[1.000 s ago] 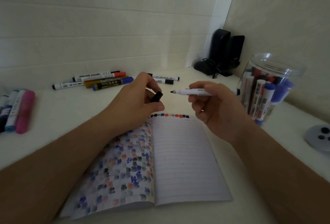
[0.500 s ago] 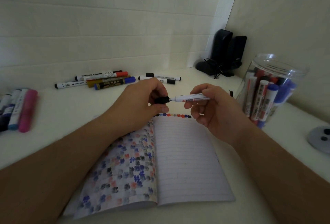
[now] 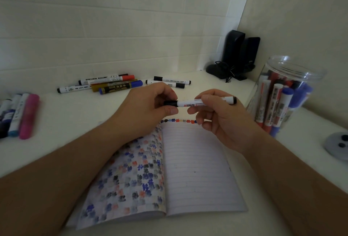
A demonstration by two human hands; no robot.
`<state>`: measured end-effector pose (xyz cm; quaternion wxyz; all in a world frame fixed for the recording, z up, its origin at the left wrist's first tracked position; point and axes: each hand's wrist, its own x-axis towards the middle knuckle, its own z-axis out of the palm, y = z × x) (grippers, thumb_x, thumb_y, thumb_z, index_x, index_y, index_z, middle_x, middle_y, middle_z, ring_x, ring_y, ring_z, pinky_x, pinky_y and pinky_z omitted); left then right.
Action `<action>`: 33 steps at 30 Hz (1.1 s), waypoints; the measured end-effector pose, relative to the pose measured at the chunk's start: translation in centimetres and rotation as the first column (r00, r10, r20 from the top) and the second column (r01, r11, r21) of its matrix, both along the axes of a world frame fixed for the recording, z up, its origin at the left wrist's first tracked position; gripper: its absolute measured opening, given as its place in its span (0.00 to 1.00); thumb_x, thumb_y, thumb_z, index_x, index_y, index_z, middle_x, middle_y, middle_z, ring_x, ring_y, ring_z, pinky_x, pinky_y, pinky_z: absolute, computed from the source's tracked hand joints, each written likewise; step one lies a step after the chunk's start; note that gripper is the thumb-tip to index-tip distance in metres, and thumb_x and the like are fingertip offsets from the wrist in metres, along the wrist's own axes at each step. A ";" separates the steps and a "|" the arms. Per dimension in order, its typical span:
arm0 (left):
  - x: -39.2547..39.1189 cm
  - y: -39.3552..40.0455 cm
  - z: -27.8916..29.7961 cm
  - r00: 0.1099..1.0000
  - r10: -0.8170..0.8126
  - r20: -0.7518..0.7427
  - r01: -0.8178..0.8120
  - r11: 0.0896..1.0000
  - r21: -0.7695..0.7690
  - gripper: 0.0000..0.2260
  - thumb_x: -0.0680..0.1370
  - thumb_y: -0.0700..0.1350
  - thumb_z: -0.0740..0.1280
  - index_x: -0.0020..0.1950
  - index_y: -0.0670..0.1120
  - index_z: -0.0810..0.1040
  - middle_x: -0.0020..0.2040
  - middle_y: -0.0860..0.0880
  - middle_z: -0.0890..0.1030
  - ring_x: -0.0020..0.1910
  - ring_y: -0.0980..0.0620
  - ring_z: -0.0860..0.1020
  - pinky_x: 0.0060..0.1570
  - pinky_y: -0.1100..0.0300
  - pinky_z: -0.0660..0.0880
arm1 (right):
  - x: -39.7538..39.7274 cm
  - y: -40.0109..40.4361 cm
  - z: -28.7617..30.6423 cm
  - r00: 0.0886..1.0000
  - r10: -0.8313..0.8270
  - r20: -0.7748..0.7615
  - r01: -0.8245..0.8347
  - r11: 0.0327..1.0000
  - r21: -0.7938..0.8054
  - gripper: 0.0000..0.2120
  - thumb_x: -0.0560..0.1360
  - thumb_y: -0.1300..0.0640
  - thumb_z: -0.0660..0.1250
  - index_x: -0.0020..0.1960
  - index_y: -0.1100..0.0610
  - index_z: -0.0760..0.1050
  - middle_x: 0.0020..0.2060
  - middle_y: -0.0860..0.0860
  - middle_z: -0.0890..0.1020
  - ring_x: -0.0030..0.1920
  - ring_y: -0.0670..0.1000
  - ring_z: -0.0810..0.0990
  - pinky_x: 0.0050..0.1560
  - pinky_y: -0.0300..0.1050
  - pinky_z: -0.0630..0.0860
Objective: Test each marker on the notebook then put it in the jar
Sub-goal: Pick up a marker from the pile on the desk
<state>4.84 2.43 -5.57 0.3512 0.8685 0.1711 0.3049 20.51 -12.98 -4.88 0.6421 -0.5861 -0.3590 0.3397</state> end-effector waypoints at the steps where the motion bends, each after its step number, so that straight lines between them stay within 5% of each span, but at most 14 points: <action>1: 0.0 0.0 0.0 1.000 -0.008 0.008 0.008 1.000 -0.022 0.12 0.75 0.45 0.77 0.49 0.59 0.79 0.47 0.60 0.84 0.47 0.66 0.82 0.46 0.75 0.74 | 0.0 0.0 0.0 1.000 -0.012 -0.015 0.012 1.000 0.005 0.10 0.85 0.58 0.62 0.50 0.60 0.80 0.44 0.61 0.87 0.35 0.53 0.80 0.33 0.41 0.76; 9: 0.5 -0.2 0.0 0.990 0.062 0.125 -0.062 0.998 -0.004 0.13 0.73 0.43 0.79 0.47 0.60 0.82 0.45 0.62 0.84 0.47 0.65 0.82 0.51 0.74 0.76 | -0.6 0.5 -0.4 0.986 -0.025 -0.165 0.040 0.995 0.092 0.08 0.84 0.58 0.65 0.48 0.59 0.79 0.44 0.63 0.86 0.35 0.52 0.82 0.33 0.39 0.78; 16: 0.4 -0.5 0.0 0.988 0.038 0.149 -0.037 0.999 -0.008 0.18 0.72 0.41 0.79 0.56 0.59 0.81 0.45 0.59 0.84 0.47 0.63 0.83 0.53 0.68 0.79 | -0.6 0.4 -0.5 0.967 -0.010 -0.255 0.037 0.994 0.102 0.08 0.83 0.57 0.65 0.48 0.59 0.79 0.42 0.61 0.86 0.36 0.52 0.83 0.35 0.39 0.80; 19: 0.4 -0.6 -0.2 0.986 0.021 0.164 -0.012 0.998 -0.054 0.18 0.72 0.42 0.80 0.56 0.59 0.81 0.44 0.59 0.85 0.48 0.63 0.84 0.54 0.67 0.79 | -0.5 0.1 0.1 0.989 -0.032 -0.146 0.043 0.997 0.071 0.08 0.83 0.56 0.65 0.51 0.61 0.79 0.40 0.59 0.85 0.37 0.53 0.83 0.35 0.41 0.80; 21: 0.5 -0.5 -0.4 0.987 -0.007 0.162 0.010 1.000 -0.018 0.17 0.73 0.43 0.79 0.57 0.58 0.81 0.46 0.61 0.84 0.49 0.64 0.83 0.55 0.68 0.79 | -0.5 -0.5 0.7 0.988 -0.109 0.109 0.105 0.993 0.049 0.09 0.83 0.56 0.66 0.51 0.62 0.80 0.38 0.56 0.84 0.36 0.51 0.81 0.36 0.42 0.78; 23: 0.5 -0.5 -0.7 0.993 -0.065 0.102 0.061 0.997 0.047 0.18 0.74 0.46 0.79 0.60 0.59 0.80 0.51 0.63 0.84 0.53 0.65 0.82 0.58 0.68 0.77 | -0.9 -1.0 1.8 0.885 -0.197 0.421 0.192 0.980 0.054 0.10 0.82 0.54 0.67 0.49 0.59 0.82 0.34 0.51 0.83 0.35 0.48 0.80 0.37 0.39 0.78; 25: 0.6 -0.5 -1.3 0.990 -0.140 -0.003 0.140 0.985 0.100 0.22 0.74 0.51 0.78 0.67 0.60 0.76 0.57 0.64 0.81 0.58 0.67 0.79 0.60 0.67 0.76 | -1.4 -1.6 3.5 0.788 -0.252 0.562 0.235 0.966 0.104 0.07 0.81 0.52 0.69 0.47 0.53 0.82 0.34 0.48 0.83 0.35 0.46 0.81 0.38 0.38 0.79; 29: 0.7 -0.5 -1.7 0.984 -0.170 -0.048 0.175 0.977 0.121 0.25 0.76 0.56 0.74 0.70 0.64 0.71 0.59 0.64 0.79 0.60 0.68 0.76 0.60 0.66 0.75 | -1.5 -4.3 9.1 0.627 -0.451 0.636 0.294 0.892 0.342 0.02 0.79 0.57 0.73 0.49 0.53 0.81 0.39 0.52 0.85 0.40 0.50 0.85 0.42 0.41 0.82; 33: 0.4 -0.6 -1.6 0.982 -0.172 -0.078 0.181 0.975 0.131 0.20 0.78 0.55 0.72 0.68 0.63 0.73 0.56 0.64 0.79 0.57 0.69 0.76 0.59 0.67 0.75 | 0.6 -8.5 14.9 0.358 -0.634 0.686 0.348 0.772 0.532 0.15 0.78 0.58 0.74 0.61 0.50 0.72 0.47 0.50 0.86 0.44 0.49 0.86 0.46 0.44 0.82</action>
